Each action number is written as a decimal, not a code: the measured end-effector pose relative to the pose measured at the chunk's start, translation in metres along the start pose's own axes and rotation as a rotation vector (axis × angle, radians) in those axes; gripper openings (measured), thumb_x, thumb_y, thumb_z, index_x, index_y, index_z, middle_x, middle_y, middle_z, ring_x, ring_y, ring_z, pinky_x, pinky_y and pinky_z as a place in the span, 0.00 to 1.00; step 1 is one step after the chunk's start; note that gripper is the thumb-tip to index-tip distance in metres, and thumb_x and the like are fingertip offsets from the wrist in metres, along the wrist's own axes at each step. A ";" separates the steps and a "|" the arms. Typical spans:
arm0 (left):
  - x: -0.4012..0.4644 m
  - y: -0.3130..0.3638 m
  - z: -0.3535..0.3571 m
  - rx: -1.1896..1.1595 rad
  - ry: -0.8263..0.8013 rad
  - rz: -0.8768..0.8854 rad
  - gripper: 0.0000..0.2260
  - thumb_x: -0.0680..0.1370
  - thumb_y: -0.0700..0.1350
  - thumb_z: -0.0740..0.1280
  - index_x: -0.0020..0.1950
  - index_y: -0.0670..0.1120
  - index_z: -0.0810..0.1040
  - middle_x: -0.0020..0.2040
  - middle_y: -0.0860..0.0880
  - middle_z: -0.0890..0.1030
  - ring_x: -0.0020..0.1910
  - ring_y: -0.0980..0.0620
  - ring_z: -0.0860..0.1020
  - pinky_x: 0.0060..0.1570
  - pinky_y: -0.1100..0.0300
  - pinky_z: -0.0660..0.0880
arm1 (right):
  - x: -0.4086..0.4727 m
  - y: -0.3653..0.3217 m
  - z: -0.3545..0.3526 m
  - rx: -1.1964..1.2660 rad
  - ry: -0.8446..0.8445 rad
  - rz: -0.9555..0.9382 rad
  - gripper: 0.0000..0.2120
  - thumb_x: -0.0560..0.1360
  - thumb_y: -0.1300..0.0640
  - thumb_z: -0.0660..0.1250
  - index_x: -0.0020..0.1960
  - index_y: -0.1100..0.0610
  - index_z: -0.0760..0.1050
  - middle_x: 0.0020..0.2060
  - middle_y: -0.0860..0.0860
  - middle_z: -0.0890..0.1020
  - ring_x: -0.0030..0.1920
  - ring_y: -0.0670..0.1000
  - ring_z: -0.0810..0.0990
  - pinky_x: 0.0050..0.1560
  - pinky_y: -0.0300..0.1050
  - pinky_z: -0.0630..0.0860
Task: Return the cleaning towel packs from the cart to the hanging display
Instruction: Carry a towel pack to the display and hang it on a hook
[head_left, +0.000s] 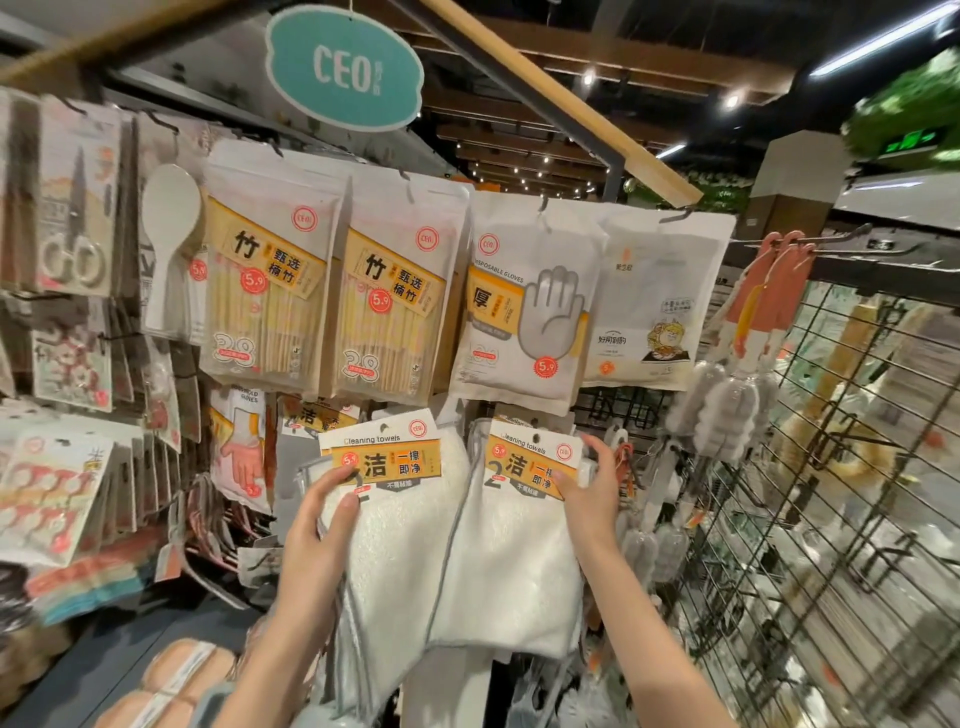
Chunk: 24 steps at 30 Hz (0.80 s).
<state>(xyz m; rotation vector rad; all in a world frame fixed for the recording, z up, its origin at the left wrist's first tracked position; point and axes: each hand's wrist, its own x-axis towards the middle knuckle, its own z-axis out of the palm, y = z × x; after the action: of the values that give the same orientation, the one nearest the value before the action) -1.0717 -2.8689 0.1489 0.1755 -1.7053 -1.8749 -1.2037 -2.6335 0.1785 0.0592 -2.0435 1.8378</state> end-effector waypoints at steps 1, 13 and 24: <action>0.001 0.000 -0.002 0.001 0.000 0.000 0.12 0.80 0.48 0.63 0.58 0.64 0.76 0.58 0.72 0.74 0.57 0.77 0.68 0.61 0.58 0.64 | 0.002 0.001 0.001 -0.013 -0.005 -0.007 0.25 0.73 0.68 0.68 0.62 0.47 0.68 0.56 0.44 0.73 0.60 0.47 0.72 0.58 0.46 0.73; 0.006 0.008 0.001 -0.012 -0.022 0.013 0.12 0.80 0.49 0.63 0.57 0.65 0.75 0.56 0.76 0.74 0.56 0.80 0.68 0.60 0.58 0.64 | 0.011 0.010 0.008 -0.183 0.053 -0.104 0.19 0.73 0.70 0.65 0.52 0.47 0.70 0.54 0.46 0.75 0.56 0.50 0.76 0.45 0.38 0.74; 0.005 0.008 0.001 0.034 -0.035 0.018 0.12 0.79 0.49 0.63 0.59 0.63 0.75 0.55 0.77 0.73 0.55 0.81 0.67 0.61 0.57 0.62 | 0.039 0.012 0.011 -0.263 -0.032 -0.020 0.12 0.76 0.66 0.63 0.53 0.51 0.76 0.61 0.53 0.74 0.59 0.53 0.75 0.59 0.51 0.74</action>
<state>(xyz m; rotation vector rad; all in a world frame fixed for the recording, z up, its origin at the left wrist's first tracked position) -1.0736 -2.8701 0.1576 0.1404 -1.7575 -1.8469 -1.2465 -2.6340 0.1785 0.0368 -2.2797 1.5505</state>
